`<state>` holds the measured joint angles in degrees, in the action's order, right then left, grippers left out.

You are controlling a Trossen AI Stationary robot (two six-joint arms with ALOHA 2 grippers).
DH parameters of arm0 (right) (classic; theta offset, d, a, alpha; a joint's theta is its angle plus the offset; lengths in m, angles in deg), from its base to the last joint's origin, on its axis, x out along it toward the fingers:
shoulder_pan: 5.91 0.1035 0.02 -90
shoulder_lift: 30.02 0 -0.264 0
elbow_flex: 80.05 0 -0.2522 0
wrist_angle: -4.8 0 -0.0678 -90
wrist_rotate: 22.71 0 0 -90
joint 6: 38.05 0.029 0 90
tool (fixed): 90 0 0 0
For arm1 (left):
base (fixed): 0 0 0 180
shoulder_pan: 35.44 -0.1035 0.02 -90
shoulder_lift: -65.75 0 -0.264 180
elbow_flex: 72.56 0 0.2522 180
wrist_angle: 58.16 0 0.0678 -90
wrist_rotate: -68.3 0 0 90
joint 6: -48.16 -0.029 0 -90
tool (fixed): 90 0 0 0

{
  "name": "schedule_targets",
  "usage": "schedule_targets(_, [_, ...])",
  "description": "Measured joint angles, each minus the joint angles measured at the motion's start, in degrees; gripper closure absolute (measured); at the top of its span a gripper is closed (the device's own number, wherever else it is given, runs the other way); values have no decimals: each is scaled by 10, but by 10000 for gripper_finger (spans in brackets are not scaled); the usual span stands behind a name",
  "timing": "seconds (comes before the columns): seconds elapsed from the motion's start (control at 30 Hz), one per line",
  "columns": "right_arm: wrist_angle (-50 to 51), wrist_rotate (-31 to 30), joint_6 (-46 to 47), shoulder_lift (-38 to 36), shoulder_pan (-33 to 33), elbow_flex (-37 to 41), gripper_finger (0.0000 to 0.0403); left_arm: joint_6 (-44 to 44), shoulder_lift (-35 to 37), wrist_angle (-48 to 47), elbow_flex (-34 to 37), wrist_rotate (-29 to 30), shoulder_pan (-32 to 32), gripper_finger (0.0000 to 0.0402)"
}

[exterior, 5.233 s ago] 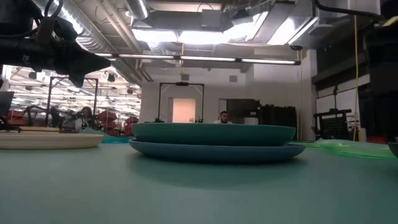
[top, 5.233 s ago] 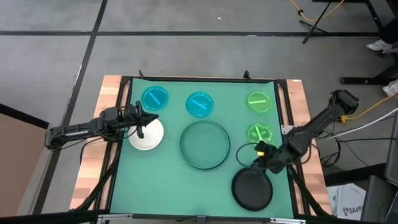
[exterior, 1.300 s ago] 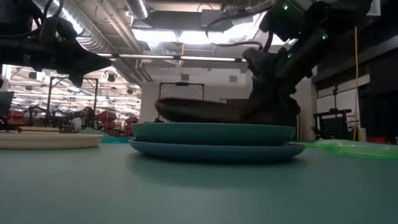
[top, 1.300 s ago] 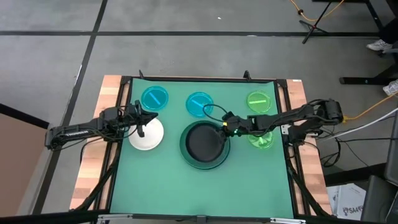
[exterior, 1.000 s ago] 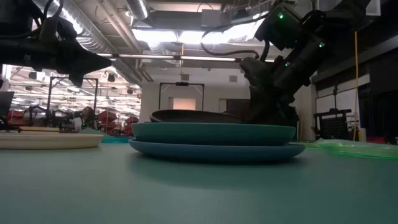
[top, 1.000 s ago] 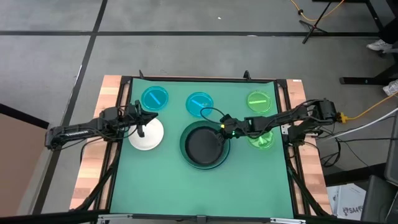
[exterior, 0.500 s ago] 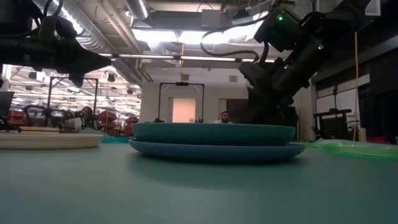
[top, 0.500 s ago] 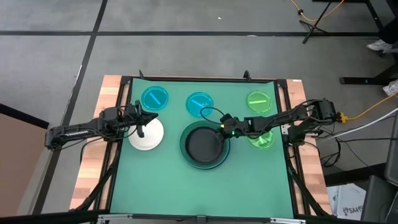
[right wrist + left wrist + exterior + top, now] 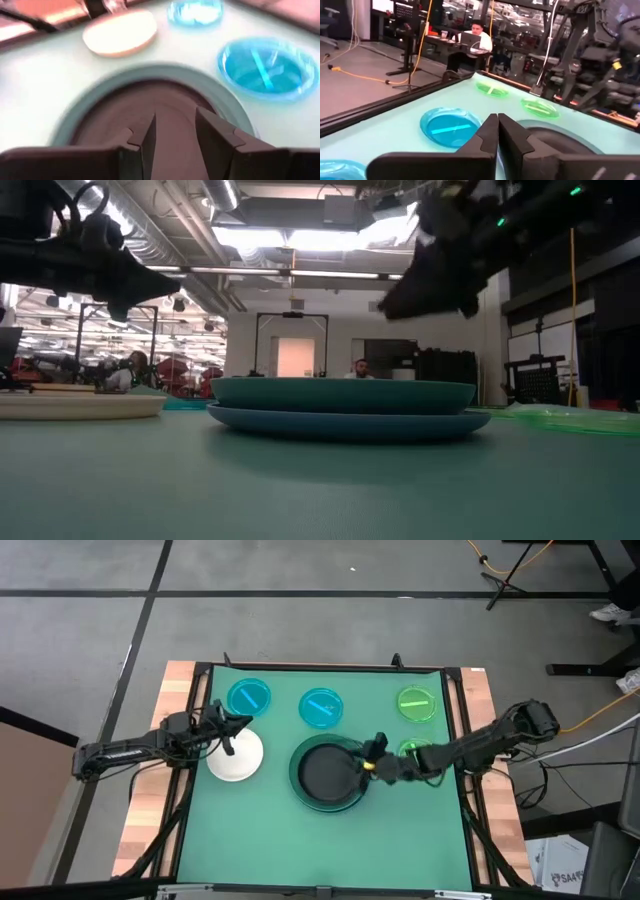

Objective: Stack plastic plates
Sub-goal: Stack the white plate on top of the black plate

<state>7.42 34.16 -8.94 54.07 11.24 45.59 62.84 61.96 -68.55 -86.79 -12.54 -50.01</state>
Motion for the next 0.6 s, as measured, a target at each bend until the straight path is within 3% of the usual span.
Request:
schedule_targets(0.23, [-155, -83, -71, 65, 63, 3, 276, 20, -15, 27, 0, -74, 0, 324])
schedule_targets(0.4, [-282, -79, -144, 125, 61, 3, 276, 31, -34, 41, -4, -117, 16, 285])
schedule_targets(0.6, [-342, -79, -178, 159, 56, 3, 276, 19, -91, 35, -27, -108, 67, 276])
